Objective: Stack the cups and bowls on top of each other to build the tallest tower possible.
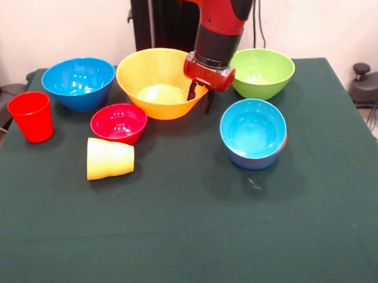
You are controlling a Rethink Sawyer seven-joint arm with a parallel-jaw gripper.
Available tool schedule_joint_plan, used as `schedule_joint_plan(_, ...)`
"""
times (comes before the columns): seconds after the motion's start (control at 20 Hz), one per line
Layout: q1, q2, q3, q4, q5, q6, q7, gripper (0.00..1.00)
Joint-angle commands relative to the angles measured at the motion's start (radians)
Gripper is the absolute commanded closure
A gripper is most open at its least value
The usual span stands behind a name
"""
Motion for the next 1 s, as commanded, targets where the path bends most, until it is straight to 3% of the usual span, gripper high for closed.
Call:
schedule_joint_plan(0.05, 0.008, 0.057, 0.072, -0.084, -0.001, 0.047, 0.071, 1.00)
schedule_joint_plan(0.25, 0.020, 0.039, 0.050, -0.089, -0.006, 0.067, 0.057, 1.00)
schedule_joint_plan(0.4, -0.017, 0.025, 0.084, -0.083, -0.015, 0.081, 0.052, 1.00)
schedule_joint_plan(0.6, -0.017, 0.004, 0.091, -0.069, -0.011, 0.084, 0.062, 1.00)
schedule_joint_plan(0.85, -0.057, -0.165, 0.141, -0.046, -0.012, 0.221, 0.032, 1.00)
schedule_joint_plan(1.0, -0.068, -0.225, 0.155, -0.057, -0.002, 0.300, 0.018, 1.00)
